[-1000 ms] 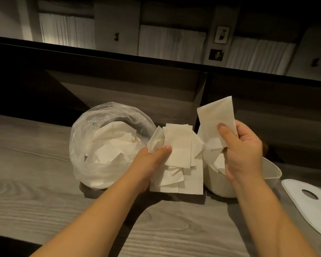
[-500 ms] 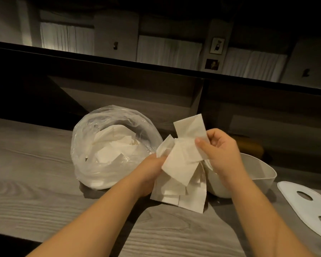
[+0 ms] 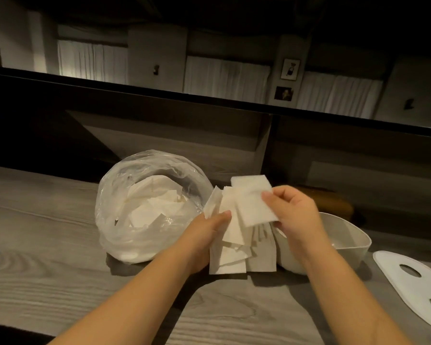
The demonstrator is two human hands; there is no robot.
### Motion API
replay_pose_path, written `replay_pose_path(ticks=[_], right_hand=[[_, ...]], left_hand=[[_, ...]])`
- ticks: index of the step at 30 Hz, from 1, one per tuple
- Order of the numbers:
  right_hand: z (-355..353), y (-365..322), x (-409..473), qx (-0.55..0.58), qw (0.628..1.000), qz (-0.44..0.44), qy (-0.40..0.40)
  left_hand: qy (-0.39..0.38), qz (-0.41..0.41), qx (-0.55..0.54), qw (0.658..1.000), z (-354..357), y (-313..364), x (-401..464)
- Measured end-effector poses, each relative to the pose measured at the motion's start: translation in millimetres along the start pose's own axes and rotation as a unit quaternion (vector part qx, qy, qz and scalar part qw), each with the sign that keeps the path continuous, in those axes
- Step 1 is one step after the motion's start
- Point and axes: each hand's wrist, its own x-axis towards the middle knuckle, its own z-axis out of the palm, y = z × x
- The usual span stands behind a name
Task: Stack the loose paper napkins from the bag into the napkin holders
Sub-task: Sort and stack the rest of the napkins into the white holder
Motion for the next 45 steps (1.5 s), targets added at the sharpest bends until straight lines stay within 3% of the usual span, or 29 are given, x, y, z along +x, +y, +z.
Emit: replay_pose_path(ticks=[4, 8, 10, 12, 16, 22, 26, 31, 34, 36, 39, 45], right_hand=[[19, 19, 0, -0.202, 0.976, -0.067, 0.054], [22, 20, 1, -0.253, 0.953, -0.153, 0.066], [18, 16, 1, -0.216, 0.961, -0.155, 0.078], [12, 7, 1, -0.15, 0.983, -0.085, 0.064], [4, -8, -4, -0.082, 0.995, 0.047, -0.038], [-18, -20, 2, 0.032, 0.997, 0.019, 0.067], [-20, -22, 5, 0.038, 0.995, -0.011, 0.089], [-22, -25, 1, 0.158, 0.986, -0.047, 0.028], [-19, -24, -1, 0.202, 0.978, -0.036, -0.039], [-11, -19, -1, 0.165, 0.986, -0.023, -0.033], [5, -8, 0, -0.001, 0.999, -0.036, 0.03], [9, 6, -1, -0.198, 0.967, -0.136, 0.084]], left_hand=[[-0.006, -0.022, -0.076, 0.997, 4, 4, -2], [-0.019, 0.022, -0.056, 0.998, 3, 2, -1], [-0.02, 0.029, -0.11, 0.993, 0, 8, -4], [-0.023, 0.029, -0.165, 0.986, -3, 14, -5], [-0.035, 0.019, -0.187, 0.982, -5, 14, -6], [0.0, 0.014, -0.215, 0.977, -8, 14, -1], [0.037, 0.034, -0.179, 0.983, -8, 13, 1], [0.078, 0.048, -0.101, 0.991, -9, 9, 4], [0.046, 0.049, -0.035, 0.997, -7, 5, 3], [0.012, 0.035, -0.006, 0.999, -4, 4, 0], [-0.037, 0.013, 0.047, 0.998, -1, 2, -1], [-0.077, -0.055, -0.011, 0.995, 1, 8, -8]])
